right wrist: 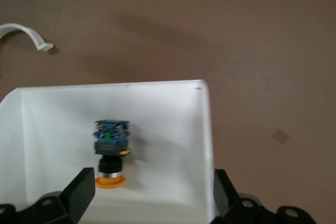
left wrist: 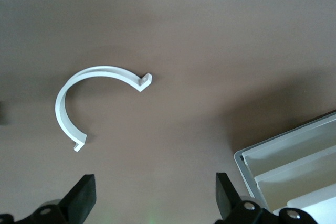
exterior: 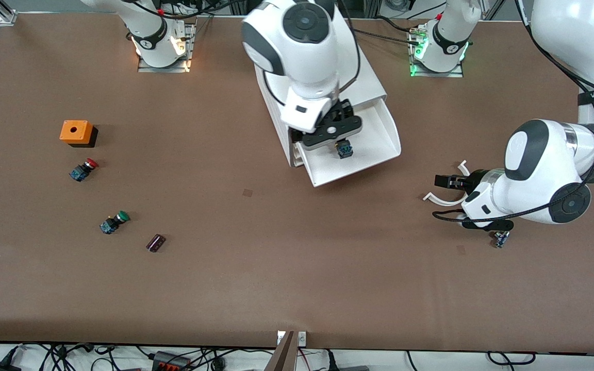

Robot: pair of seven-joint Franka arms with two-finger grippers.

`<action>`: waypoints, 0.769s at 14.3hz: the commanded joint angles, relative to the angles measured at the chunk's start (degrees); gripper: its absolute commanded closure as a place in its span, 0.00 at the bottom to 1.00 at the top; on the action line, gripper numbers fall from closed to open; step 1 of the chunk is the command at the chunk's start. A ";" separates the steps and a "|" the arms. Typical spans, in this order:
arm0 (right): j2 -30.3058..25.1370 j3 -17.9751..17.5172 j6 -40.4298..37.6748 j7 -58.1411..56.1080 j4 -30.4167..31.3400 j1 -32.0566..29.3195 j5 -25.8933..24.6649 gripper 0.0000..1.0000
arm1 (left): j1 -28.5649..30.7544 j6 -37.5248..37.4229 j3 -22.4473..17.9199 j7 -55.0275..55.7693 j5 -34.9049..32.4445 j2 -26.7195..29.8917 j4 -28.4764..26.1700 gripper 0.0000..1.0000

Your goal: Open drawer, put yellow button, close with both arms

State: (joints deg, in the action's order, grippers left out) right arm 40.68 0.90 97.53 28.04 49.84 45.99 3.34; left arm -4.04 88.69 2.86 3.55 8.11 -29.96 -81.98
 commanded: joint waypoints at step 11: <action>-1.66 -0.81 -10.07 -11.50 1.40 -30.50 -0.09 0.00 | -18.45 21.44 1.79 35.81 -0.55 0.08 -7.31 0.00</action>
State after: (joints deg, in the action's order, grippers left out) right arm 39.64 1.29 88.74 19.09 50.93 18.47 2.89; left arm -21.12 108.71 4.02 36.62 8.12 -31.04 -86.98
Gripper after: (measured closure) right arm 0.000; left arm 0.000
